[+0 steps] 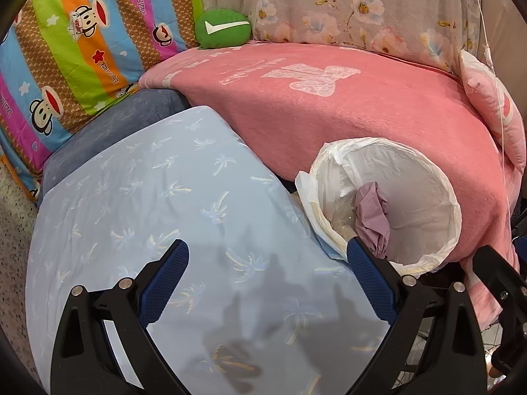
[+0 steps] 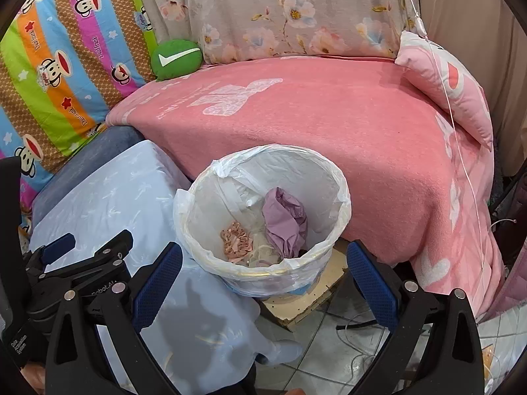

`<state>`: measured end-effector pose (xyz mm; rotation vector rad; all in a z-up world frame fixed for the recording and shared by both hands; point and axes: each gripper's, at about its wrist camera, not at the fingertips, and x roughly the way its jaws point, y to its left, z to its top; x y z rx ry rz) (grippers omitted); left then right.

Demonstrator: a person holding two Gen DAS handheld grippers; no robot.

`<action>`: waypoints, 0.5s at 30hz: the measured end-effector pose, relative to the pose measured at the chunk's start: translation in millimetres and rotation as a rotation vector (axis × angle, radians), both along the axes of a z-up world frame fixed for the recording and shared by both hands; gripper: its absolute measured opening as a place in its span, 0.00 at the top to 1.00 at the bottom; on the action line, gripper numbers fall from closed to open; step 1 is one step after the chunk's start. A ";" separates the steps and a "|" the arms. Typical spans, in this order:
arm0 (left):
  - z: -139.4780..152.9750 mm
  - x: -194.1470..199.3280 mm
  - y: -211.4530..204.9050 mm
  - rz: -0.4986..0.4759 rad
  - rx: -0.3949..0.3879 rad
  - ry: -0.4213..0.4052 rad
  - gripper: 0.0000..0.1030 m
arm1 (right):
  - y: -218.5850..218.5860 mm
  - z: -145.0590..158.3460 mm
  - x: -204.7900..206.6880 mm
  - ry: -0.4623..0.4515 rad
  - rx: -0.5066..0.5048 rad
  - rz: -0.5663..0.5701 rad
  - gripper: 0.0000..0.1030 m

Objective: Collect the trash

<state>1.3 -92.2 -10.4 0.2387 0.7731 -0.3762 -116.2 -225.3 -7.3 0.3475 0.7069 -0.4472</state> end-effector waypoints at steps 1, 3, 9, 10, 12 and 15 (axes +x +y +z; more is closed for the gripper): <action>0.0 -0.3 -0.6 0.000 0.000 0.000 0.10 | -0.2 -0.3 -0.2 0.002 -0.001 0.000 0.06; 0.1 -0.6 -1.2 -0.004 -0.001 0.001 0.10 | -1.4 -0.7 -0.6 0.004 -0.001 0.000 0.06; -0.4 -2.4 -5.2 -0.018 0.003 0.000 0.10 | -2.3 -1.6 -0.2 0.011 -0.004 0.002 0.06; -0.8 -2.3 -6.0 -0.019 0.004 -0.001 0.10 | -2.7 -2.0 0.2 0.012 -0.004 0.003 0.06; -1.8 -1.6 -7.6 -0.021 0.006 0.000 0.10 | -3.2 -2.7 0.2 0.015 -0.004 0.005 0.06; -2.5 -0.9 -9.7 -0.024 0.005 0.003 0.10 | -4.9 -3.9 1.2 0.019 -0.005 0.007 0.06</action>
